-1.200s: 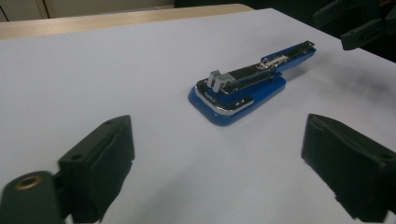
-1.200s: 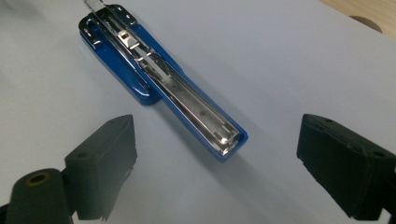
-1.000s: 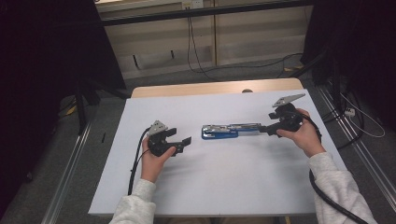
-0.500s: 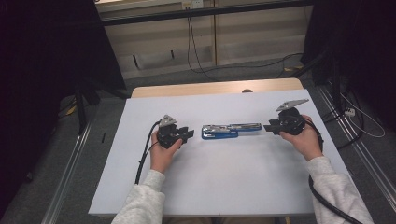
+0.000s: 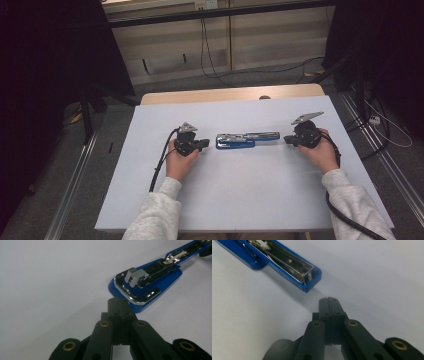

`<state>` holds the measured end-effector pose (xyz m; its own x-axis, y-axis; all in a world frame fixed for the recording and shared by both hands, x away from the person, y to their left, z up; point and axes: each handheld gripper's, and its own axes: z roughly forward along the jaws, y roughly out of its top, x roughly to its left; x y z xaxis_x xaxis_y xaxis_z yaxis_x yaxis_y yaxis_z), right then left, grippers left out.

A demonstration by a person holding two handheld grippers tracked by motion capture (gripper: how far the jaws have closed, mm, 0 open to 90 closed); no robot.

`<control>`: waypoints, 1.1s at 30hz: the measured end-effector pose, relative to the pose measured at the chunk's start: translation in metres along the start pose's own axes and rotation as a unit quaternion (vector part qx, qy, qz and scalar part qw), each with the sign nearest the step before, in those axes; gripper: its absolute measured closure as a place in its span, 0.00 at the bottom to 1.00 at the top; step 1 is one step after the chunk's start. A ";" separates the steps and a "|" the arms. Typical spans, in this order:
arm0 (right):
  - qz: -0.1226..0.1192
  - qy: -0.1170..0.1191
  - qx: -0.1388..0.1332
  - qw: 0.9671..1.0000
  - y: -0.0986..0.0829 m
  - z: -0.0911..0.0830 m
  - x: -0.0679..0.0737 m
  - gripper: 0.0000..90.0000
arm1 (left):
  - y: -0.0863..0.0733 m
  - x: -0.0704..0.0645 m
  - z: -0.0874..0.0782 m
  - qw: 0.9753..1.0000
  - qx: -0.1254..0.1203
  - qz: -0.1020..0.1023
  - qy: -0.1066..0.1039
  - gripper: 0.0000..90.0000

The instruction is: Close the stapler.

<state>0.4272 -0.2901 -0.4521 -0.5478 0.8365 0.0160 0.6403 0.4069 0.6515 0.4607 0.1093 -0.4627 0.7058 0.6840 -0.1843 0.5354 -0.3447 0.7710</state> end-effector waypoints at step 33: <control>-0.022 0.024 -0.038 0.999 0.018 0.005 0.022 0.92 | 0.008 -0.005 0.024 1.000 0.019 0.000 -0.006 0.99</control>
<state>0.4297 -0.2628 -0.4443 -0.6003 0.7995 0.0210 0.5741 0.4124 0.7074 0.4731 0.0879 -0.4699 0.7119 0.6755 -0.1920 0.5520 -0.3693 0.7476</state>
